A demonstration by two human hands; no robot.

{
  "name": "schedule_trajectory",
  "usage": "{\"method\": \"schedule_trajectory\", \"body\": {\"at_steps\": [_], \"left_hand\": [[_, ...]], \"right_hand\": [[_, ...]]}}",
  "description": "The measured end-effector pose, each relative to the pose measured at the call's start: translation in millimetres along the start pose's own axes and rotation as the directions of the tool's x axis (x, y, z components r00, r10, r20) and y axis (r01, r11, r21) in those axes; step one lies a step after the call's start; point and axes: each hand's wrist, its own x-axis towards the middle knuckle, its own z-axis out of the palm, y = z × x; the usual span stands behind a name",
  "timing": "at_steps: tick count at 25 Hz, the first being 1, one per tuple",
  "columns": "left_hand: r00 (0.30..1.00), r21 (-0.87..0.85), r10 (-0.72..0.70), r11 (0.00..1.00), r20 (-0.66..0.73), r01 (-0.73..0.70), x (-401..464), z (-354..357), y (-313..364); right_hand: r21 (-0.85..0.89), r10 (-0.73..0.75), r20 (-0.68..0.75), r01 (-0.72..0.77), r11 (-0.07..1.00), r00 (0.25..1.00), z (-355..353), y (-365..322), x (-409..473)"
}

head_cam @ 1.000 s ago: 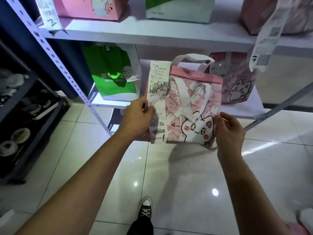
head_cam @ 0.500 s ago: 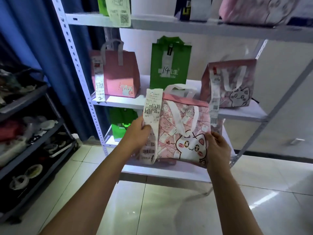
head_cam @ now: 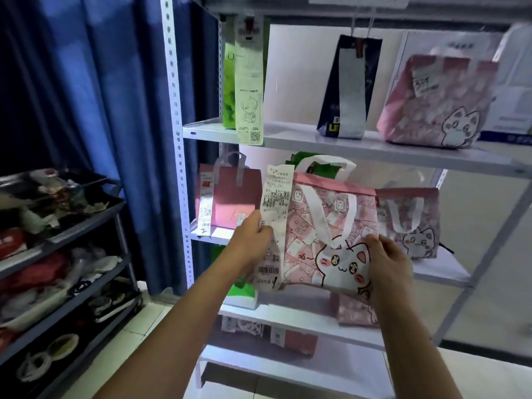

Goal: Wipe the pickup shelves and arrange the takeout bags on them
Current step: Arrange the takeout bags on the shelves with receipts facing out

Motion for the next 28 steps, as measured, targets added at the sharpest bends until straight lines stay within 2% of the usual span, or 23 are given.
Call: {"method": "schedule_trajectory", "body": {"at_steps": [8,12,14,21,24,28], "left_hand": [[0.981,0.143,0.188,0.973,-0.042,-0.180,84.2,-74.5,52.8],[0.934,0.175,0.350,0.926,-0.073,-0.333,132.9,-107.7,76.7],[0.915,0.187,0.389,0.911,-0.105,-0.366,156.8,-121.3,84.5],[0.855,0.182,0.419,0.907,-0.307,-0.379,238.0,-159.0,87.4],[0.819,0.223,0.414,0.909,-0.398,-0.352,272.9,-162.5,91.5],[0.831,0.210,0.335,0.941,-0.444,-0.267,314.1,-161.8,108.6]], "right_hand": [[0.008,-0.219,-0.100,0.221,0.975,0.971,78.9,-84.9,39.8],[0.058,-0.282,-0.178,0.297,0.953,0.943,117.0,-123.1,62.3],[0.088,-0.306,-0.232,0.334,0.939,0.923,128.0,-137.3,74.8],[0.064,-0.373,-0.345,0.418,0.906,0.861,147.8,-167.0,117.5],[0.049,-0.407,-0.339,0.448,0.893,0.848,154.0,-172.4,138.2],[0.075,-0.396,-0.303,0.436,0.897,0.867,156.0,-175.7,164.1]]}}
